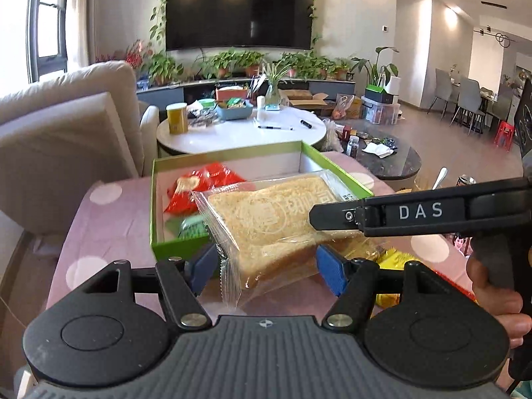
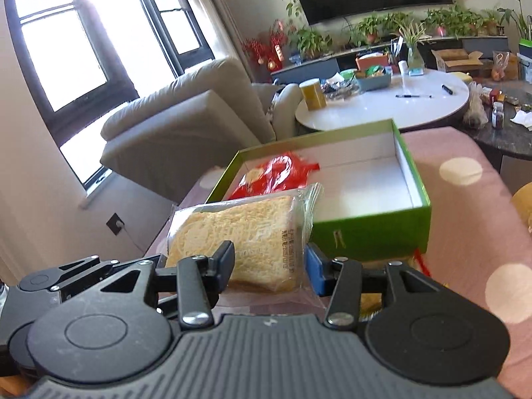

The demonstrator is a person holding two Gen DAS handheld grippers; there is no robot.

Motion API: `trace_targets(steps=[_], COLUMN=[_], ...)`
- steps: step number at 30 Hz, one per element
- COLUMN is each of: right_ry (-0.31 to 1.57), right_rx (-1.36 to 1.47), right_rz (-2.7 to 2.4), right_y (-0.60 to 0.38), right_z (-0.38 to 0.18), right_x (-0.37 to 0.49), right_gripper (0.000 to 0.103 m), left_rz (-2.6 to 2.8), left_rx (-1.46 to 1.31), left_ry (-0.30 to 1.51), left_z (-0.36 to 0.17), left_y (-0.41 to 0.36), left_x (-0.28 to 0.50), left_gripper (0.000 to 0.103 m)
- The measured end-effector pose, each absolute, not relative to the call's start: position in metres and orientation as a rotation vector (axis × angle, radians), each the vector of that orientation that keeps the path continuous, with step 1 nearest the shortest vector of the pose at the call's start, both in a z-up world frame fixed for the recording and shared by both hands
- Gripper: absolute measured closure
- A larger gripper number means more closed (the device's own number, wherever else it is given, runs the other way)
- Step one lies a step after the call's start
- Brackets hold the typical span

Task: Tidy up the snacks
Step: 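Lower the wrapped bread loaf into the green box and open the left tool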

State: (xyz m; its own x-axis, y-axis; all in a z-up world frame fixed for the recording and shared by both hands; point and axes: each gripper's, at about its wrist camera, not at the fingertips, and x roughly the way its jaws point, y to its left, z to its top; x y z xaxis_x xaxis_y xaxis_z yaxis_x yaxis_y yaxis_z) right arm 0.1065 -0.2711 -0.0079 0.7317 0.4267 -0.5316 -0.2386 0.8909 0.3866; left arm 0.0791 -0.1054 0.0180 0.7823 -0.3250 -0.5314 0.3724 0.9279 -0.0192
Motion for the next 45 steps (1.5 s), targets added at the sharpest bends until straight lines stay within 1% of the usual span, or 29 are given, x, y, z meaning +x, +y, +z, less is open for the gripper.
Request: trace_targets(steps=[22,45], right_ry=[0.589,0.652], right_rx=[0.360,0.373], right_rz=[0.338,0.293], right_y=[-0.314,-0.324], right_z=[-0.005,-0.029], right_x=[0.157,0.192], right_gripper=[0.055,0.054], left_rz=[-0.401,-0.414], left_rx=[0.147,0.156], left_ry=[0.541,0.633], left_z=[0.027,-0.010], left_y=[-0.156,-0.173], left_x=[0.149,0.199], left_gripper=[0.039,0.036])
